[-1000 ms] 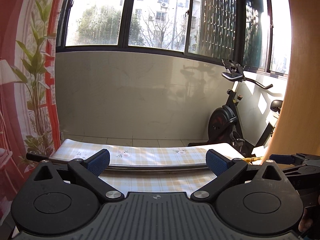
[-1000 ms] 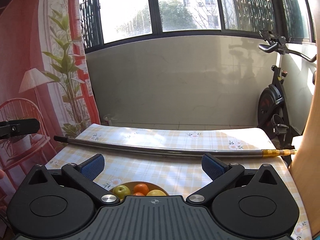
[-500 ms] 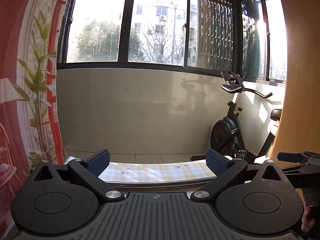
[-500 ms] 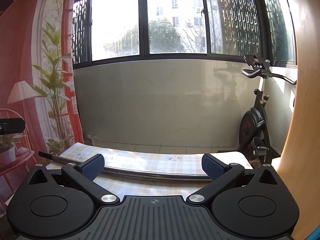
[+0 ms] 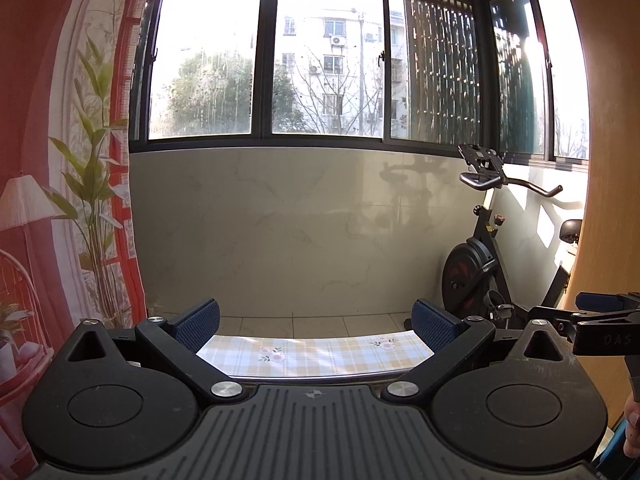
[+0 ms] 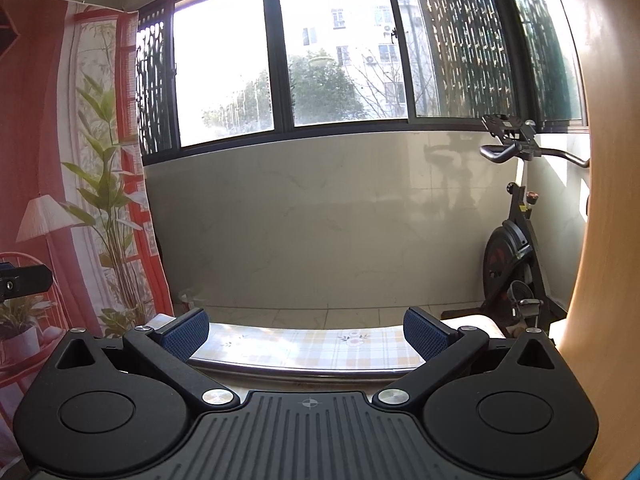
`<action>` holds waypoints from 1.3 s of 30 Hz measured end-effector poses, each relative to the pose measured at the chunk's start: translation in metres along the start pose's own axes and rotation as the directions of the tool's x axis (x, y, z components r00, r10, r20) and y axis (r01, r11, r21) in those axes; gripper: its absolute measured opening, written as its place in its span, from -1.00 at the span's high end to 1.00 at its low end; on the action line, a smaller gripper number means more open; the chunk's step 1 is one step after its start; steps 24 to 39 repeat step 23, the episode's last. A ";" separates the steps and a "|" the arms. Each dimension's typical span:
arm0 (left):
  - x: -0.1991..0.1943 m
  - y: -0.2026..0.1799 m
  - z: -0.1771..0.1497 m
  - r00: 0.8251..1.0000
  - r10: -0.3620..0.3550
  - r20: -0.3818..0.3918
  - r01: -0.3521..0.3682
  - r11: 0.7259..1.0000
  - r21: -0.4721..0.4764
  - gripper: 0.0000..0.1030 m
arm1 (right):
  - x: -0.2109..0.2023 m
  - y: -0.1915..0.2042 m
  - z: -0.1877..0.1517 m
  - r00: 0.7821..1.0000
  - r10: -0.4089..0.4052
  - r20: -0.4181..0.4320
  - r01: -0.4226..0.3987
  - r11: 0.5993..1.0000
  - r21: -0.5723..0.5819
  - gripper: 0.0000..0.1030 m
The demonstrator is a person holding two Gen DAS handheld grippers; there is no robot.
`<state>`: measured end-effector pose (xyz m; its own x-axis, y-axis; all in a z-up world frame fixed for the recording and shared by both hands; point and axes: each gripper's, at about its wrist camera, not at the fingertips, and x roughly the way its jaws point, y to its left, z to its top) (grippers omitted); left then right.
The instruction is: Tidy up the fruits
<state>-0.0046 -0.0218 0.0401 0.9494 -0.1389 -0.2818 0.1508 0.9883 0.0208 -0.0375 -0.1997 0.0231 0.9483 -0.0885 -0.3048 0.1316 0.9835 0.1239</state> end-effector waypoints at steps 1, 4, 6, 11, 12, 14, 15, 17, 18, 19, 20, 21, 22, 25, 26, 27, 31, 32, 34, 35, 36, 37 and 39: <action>-0.001 0.000 0.000 1.000 -0.001 -0.001 0.001 1.000 0.002 -1.00 | -0.002 0.002 0.000 1.000 0.001 0.001 -0.001 1.000 -0.005 -0.99; -0.003 0.000 0.001 1.000 -0.011 -0.003 0.011 1.000 0.001 -1.00 | -0.004 0.005 0.003 1.000 0.002 0.004 -0.002 1.000 -0.013 -0.99; -0.003 0.001 0.000 1.000 -0.017 -0.004 0.017 1.000 -0.005 -1.00 | -0.007 0.006 0.003 1.000 0.004 0.009 -0.004 1.000 -0.017 -0.99; -0.002 0.005 -0.001 0.999 -0.037 -0.015 0.036 0.999 -0.023 -1.00 | -0.011 0.006 0.004 1.000 0.003 0.011 -0.003 1.000 -0.024 -0.99; -0.001 0.005 -0.002 0.999 -0.042 -0.017 0.041 0.999 -0.027 -1.00 | -0.011 0.006 0.003 1.000 0.003 0.010 -0.003 1.000 -0.023 -0.99; -0.001 0.006 -0.003 0.999 -0.049 -0.021 0.048 0.998 -0.032 -1.00 | -0.011 0.007 0.004 1.000 0.002 0.008 -0.002 1.000 -0.023 -0.99; -0.001 0.006 -0.004 0.998 -0.052 -0.022 0.052 0.998 -0.034 -1.00 | -0.011 0.007 0.004 1.000 0.001 0.007 -0.001 1.000 -0.024 -0.99; 0.001 0.007 -0.004 0.998 -0.060 -0.024 0.059 0.997 -0.041 -1.00 | -0.010 0.008 0.003 1.000 0.000 0.005 0.000 1.000 -0.025 -0.99; 0.001 0.007 -0.004 0.998 -0.065 -0.025 0.064 0.997 -0.046 -1.00 | -0.010 0.008 0.004 1.000 -0.001 0.004 0.001 1.000 -0.025 -0.99; 0.001 0.008 -0.005 0.997 -0.069 -0.026 0.068 0.996 -0.050 -1.00 | -0.009 0.009 0.004 1.000 -0.002 0.003 0.002 1.000 -0.026 -0.99; 0.001 0.008 -0.005 0.997 -0.073 -0.026 0.071 0.996 -0.056 -1.00 | -0.009 0.009 0.004 1.000 -0.002 0.002 0.002 1.000 -0.025 -0.99; 0.001 0.009 -0.005 0.997 -0.073 -0.026 0.071 0.996 -0.059 -1.00 | -0.008 0.009 0.004 1.000 -0.003 0.001 0.003 1.000 -0.024 -0.99; 0.002 0.009 -0.006 0.997 -0.071 -0.027 0.069 0.996 -0.061 -1.00 | -0.008 0.009 0.004 1.000 -0.002 0.000 0.002 1.000 -0.023 -0.99; 0.002 0.009 -0.006 0.997 -0.069 -0.028 0.067 0.996 -0.063 -1.00 | -0.007 0.008 0.004 1.000 -0.002 -0.001 0.002 1.000 -0.022 -0.99; 0.002 0.009 -0.006 0.997 -0.069 -0.028 0.067 0.996 -0.063 -1.00 | -0.007 0.008 0.004 1.000 -0.002 -0.001 0.002 1.000 -0.022 -0.99; 0.002 0.009 -0.006 0.997 -0.069 -0.028 0.067 0.996 -0.063 -1.00 | -0.007 0.008 0.004 1.000 -0.002 -0.001 0.002 1.000 -0.022 -0.99; 0.002 0.009 -0.006 0.997 -0.069 -0.028 0.067 0.996 -0.063 -1.00 | -0.007 0.008 0.004 1.000 -0.002 -0.001 0.002 1.000 -0.022 -0.99; 0.002 0.009 -0.006 0.997 -0.069 -0.028 0.067 0.996 -0.063 -1.00 | -0.007 0.008 0.004 1.000 -0.002 -0.001 0.002 1.000 -0.022 -0.99; 0.002 0.009 -0.006 0.997 -0.069 -0.028 0.067 0.996 -0.063 -1.00 | -0.007 0.008 0.004 1.000 -0.002 -0.001 0.002 1.000 -0.022 -0.99; 0.002 0.009 -0.006 0.997 -0.069 -0.028 0.067 0.996 -0.063 -1.00 | -0.007 0.008 0.004 1.000 -0.002 -0.001 0.002 1.000 -0.022 -0.99; 0.002 0.009 -0.006 0.997 -0.069 -0.028 0.067 0.996 -0.063 -1.00 | -0.007 0.008 0.004 1.000 -0.002 -0.001 0.002 1.000 -0.022 -0.99; 0.002 0.009 -0.006 0.997 -0.069 -0.028 0.067 0.996 -0.063 -1.00 | -0.007 0.008 0.004 1.000 -0.002 -0.001 0.002 1.000 -0.022 -0.99; 0.002 0.009 -0.006 0.997 -0.069 -0.028 0.067 0.996 -0.063 -1.00 | -0.007 0.008 0.004 1.000 -0.002 -0.001 0.002 1.000 -0.022 -0.99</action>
